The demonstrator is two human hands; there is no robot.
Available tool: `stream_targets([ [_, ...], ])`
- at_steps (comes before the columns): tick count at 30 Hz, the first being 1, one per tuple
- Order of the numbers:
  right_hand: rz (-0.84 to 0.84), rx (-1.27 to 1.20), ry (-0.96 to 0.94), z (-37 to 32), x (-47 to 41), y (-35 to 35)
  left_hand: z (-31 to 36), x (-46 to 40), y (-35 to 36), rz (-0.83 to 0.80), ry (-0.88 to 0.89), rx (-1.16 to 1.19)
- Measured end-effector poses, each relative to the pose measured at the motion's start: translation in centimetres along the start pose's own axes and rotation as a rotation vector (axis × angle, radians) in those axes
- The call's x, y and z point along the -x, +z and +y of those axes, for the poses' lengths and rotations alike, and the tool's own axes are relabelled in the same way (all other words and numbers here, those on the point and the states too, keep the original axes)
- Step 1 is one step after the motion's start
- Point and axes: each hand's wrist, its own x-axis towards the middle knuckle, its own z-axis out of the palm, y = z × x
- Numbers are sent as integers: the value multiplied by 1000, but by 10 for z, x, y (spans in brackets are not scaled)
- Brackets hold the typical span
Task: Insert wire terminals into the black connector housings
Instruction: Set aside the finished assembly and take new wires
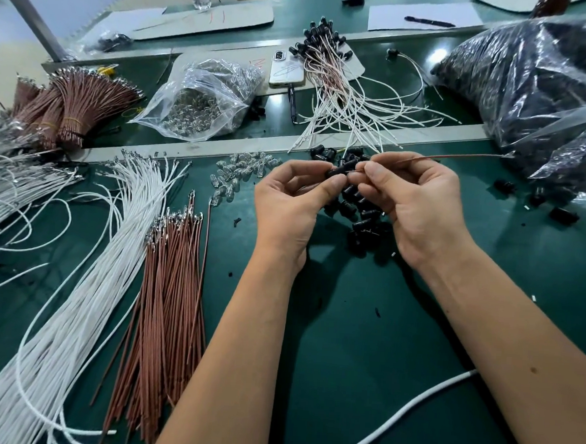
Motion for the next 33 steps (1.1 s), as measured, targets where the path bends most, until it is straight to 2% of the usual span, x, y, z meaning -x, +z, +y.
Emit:
stream_targets([
  [4,-9,212,-94,0,0,-3,-1,2,2,-46,84,-195],
  [8,-39,315,-162,1,0,-1,-3,4,6,-106,153,-385],
  [14,-124,420,-101,-1,0,-1,0,5,6,-127,180,-383],
  [17,-162,410,-129,-1,2,-1,4,4,8,-88,132,-285],
  [22,-233,850,-296,3,4,-1,10,1,5,41,-80,119],
  [26,-317,780,-328,-2,8,3,14,1,6,-22,-181,249],
  [29,-538,810,-242,-12,9,0,21,-2,0,1,-211,379],
  [33,-985,827,178,-24,17,-4,27,-9,-19,83,-223,492],
])
